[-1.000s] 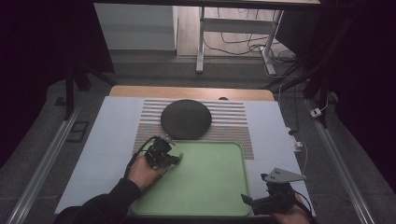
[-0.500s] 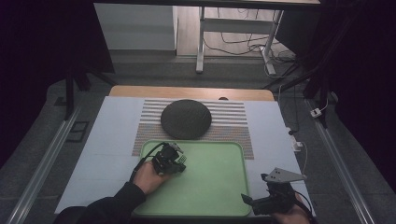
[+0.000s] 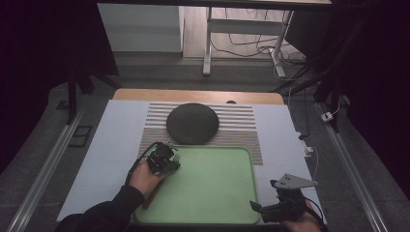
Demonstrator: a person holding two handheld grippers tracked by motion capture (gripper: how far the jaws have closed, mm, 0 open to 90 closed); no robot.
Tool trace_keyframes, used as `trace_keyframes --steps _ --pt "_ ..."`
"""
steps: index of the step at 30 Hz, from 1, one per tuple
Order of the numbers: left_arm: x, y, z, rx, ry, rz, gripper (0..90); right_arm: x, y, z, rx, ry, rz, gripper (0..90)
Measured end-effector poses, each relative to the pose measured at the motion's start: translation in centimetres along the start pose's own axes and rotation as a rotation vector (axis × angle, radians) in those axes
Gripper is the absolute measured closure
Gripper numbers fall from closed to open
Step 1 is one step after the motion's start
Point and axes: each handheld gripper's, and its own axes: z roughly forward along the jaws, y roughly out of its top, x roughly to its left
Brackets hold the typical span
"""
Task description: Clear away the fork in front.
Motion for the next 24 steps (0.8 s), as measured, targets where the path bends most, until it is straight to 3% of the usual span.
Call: trace_keyframes --steps 5,9,13,15,20,21,22,24 --pt "1.5 -0.5 -0.5 -0.006 -0.005 -0.042 88.1 0.0 0.0 0.0 0.001 0.002 0.0 0.0" --pt "3.1 -1.1 -1.1 -0.01 0.029 -0.096 88.1 0.0 0.0 0.0 0.003 0.001 0.0 0.0" --pt "3.7 -1.4 -1.4 -0.009 0.027 -0.115 86.4 0.0 0.0 0.1 0.001 0.003 0.001 0.0" --pt "3.6 -1.5 -2.0 -0.017 0.022 -0.087 80.7 0.0 0.0 0.0 0.002 0.001 -0.001 0.0" --pt "3.2 -2.1 -4.0 -0.063 0.007 -0.078 57.5 0.0 0.0 0.0 -0.001 0.001 0.003 0.0" --pt "2.8 -2.8 -5.3 -0.095 -0.009 -0.064 52.3 0.0 0.0 0.0 0.0 -0.002 0.003 0.0" --pt "2.8 -2.8 -5.3 -0.095 -0.009 -0.064 47.2 0.0 0.0 0.0 0.0 -0.002 0.003 0.0" --pt "2.5 -3.7 -6.5 -0.152 -0.024 -0.029 36.1 0.0 0.0 0.0 0.005 -0.003 -0.001 0.0"
